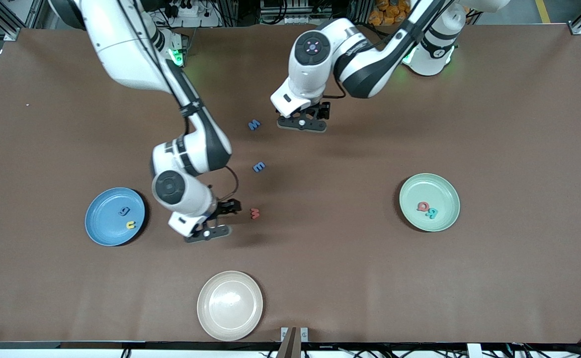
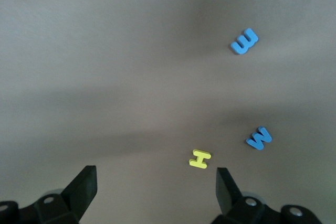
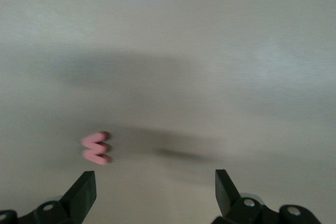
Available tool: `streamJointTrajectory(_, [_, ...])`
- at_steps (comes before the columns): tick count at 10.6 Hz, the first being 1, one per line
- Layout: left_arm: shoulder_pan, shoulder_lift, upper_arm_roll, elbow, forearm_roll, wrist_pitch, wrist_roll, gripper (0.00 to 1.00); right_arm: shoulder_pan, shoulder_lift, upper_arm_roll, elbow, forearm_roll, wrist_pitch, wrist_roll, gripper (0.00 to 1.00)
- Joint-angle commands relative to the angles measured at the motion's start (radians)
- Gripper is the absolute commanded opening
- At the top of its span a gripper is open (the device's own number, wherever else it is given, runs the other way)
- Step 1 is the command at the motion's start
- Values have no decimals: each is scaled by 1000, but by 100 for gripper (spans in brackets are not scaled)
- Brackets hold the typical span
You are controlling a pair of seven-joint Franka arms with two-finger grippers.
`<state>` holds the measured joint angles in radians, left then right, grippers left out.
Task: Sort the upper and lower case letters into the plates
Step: 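Lower the left gripper onto the yellow H and close it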
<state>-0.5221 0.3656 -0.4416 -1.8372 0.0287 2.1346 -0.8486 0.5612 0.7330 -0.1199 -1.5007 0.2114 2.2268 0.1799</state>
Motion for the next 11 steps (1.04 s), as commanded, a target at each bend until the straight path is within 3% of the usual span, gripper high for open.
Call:
streamJointTrajectory(1, [-50, 71, 1, 7, 84, 70, -137, 100, 54, 55, -9, 53, -12, 21, 130, 100])
streamJointTrajectory(6, [-62, 102, 0, 6, 126, 90, -199, 100, 68, 77, -9, 50, -23, 25, 133, 100])
streamJointTrajectory(11, [-104, 139, 0, 3, 132, 131, -297, 100, -36, 63, -10, 43, -20, 10, 14, 100])
